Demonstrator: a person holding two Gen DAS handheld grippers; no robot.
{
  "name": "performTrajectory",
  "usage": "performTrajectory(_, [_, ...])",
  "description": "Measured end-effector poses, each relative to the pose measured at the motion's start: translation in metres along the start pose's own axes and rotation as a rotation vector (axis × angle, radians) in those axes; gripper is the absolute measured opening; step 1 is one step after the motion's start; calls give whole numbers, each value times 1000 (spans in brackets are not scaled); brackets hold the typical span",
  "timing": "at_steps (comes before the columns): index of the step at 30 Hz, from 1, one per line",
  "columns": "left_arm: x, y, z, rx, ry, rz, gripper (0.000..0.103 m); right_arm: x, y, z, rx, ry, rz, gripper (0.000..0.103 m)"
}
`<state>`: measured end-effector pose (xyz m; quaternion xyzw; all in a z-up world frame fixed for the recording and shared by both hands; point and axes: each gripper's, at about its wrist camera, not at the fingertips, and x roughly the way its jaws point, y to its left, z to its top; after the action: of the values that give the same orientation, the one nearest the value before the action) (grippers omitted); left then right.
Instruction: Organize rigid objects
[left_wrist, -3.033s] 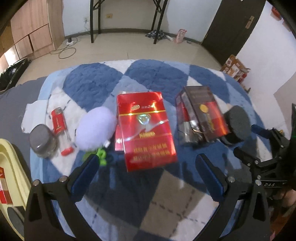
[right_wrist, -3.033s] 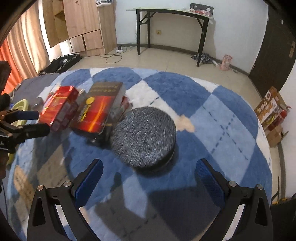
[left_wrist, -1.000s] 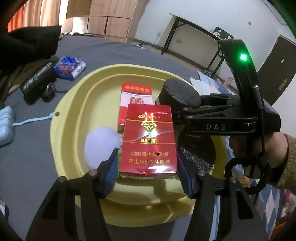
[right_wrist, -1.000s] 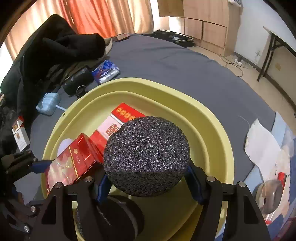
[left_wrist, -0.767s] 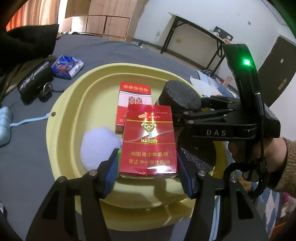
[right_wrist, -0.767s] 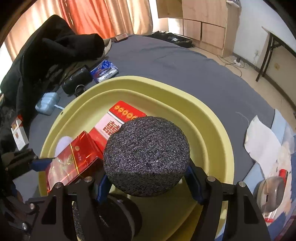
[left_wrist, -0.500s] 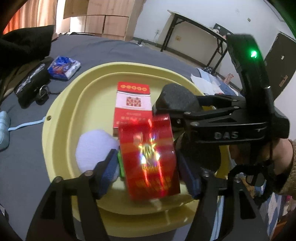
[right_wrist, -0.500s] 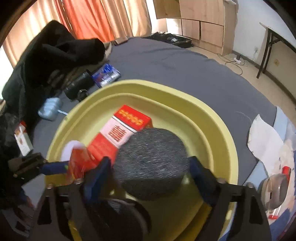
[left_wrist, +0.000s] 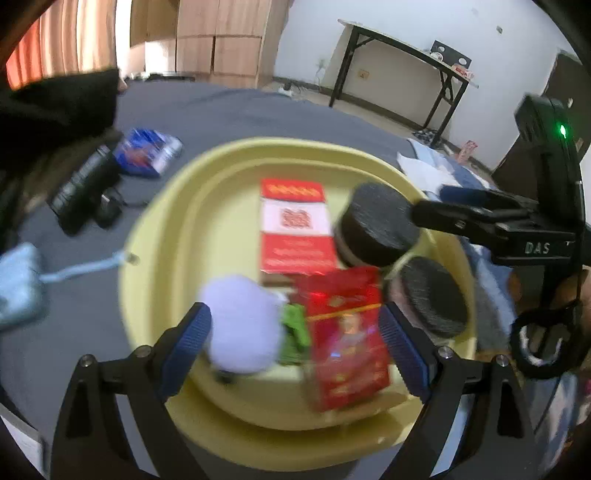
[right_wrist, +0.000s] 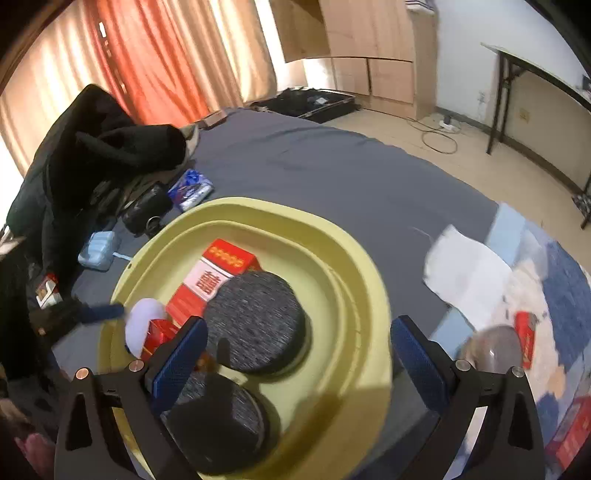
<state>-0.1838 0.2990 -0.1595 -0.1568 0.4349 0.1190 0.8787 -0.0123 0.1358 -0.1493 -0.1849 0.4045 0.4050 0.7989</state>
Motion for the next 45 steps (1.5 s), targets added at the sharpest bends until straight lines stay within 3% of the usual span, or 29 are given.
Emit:
performTrajectory(2, [-1, 11, 5, 11, 12, 38, 92, -5, -5, -4, 18, -1, -2, 101])
performTrajectory(4, [0, 23, 13, -34, 72, -19, 91, -9, -8, -7, 26, 0, -10, 101])
performTrajectory(8, [-18, 0, 26, -51, 14, -78, 92, -39, -23, -16, 97, -44, -40, 101])
performTrajectory(11, [-32, -47, 42, 4, -47, -102, 103, -91, -49, -37, 199, -91, -136, 102])
performTrajectory(16, [-23, -156, 62, 121, -35, -256, 103, -183, -109, -93, 258, -95, -381, 103])
performTrajectory(19, [2, -236, 51, 275, -35, -262, 103, -235, -151, -138, 296, -94, -564, 103])
performTrajectory(23, [51, -301, 15, 299, -42, -279, 103, -280, -202, -200, 455, -125, -708, 103])
performTrajectory(29, [113, -331, -22, 287, -33, -179, 103, -297, -215, -231, 540, -95, -708, 103])
performTrajectory(37, [113, -340, -25, 343, -50, -106, 103, -295, -199, -239, 418, -74, -656, 103])
performTrajectory(45, [113, -342, -29, 338, -50, -112, 103, -272, -207, -240, 475, -74, -617, 103])
